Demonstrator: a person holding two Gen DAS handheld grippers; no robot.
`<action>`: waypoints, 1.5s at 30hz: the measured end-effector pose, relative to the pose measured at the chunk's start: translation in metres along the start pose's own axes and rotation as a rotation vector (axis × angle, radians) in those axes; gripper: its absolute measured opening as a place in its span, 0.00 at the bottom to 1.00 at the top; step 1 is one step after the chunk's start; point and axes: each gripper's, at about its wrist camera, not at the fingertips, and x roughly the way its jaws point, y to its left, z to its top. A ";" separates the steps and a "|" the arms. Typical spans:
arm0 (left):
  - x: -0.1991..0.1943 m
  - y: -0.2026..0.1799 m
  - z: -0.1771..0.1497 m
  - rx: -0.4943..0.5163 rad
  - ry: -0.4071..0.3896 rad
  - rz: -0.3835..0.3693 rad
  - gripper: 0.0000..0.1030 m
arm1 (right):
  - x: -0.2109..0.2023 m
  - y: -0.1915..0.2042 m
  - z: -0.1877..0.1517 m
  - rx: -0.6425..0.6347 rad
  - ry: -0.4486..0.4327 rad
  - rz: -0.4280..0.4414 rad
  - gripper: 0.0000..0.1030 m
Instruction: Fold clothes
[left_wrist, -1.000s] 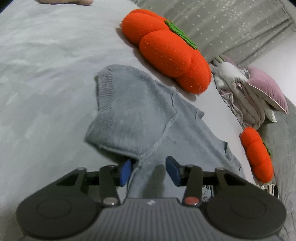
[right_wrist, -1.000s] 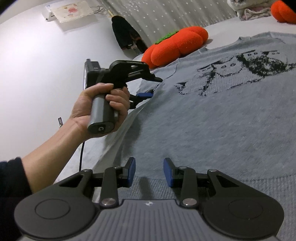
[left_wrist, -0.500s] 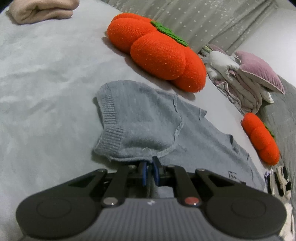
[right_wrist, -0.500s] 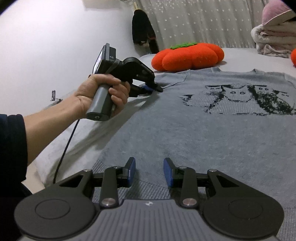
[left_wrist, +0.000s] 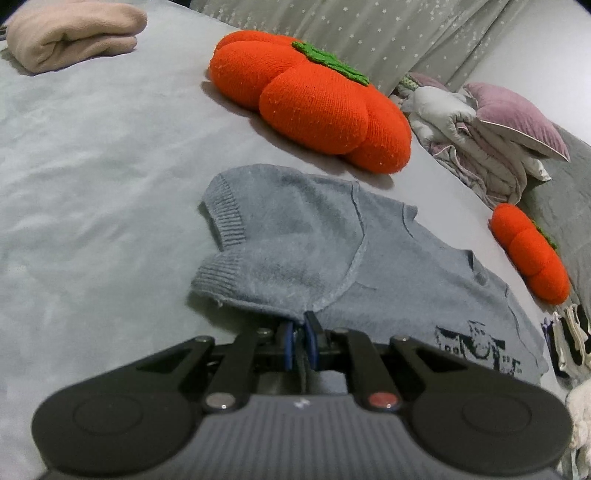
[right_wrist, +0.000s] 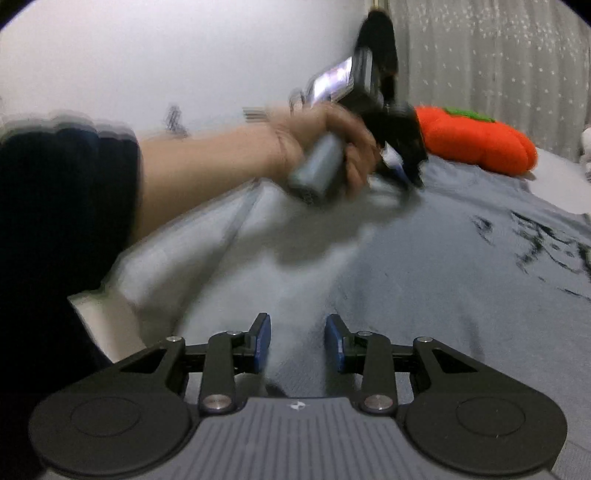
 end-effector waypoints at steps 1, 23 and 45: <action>0.000 0.001 0.001 -0.006 -0.001 0.001 0.08 | 0.003 0.001 -0.002 -0.013 0.011 -0.039 0.20; 0.002 -0.005 0.004 0.075 0.002 0.080 0.08 | 0.006 -0.137 -0.063 1.143 -0.062 0.486 0.05; -0.003 0.000 -0.006 0.150 -0.033 0.050 0.12 | -0.032 -0.068 0.005 0.472 -0.032 0.187 0.34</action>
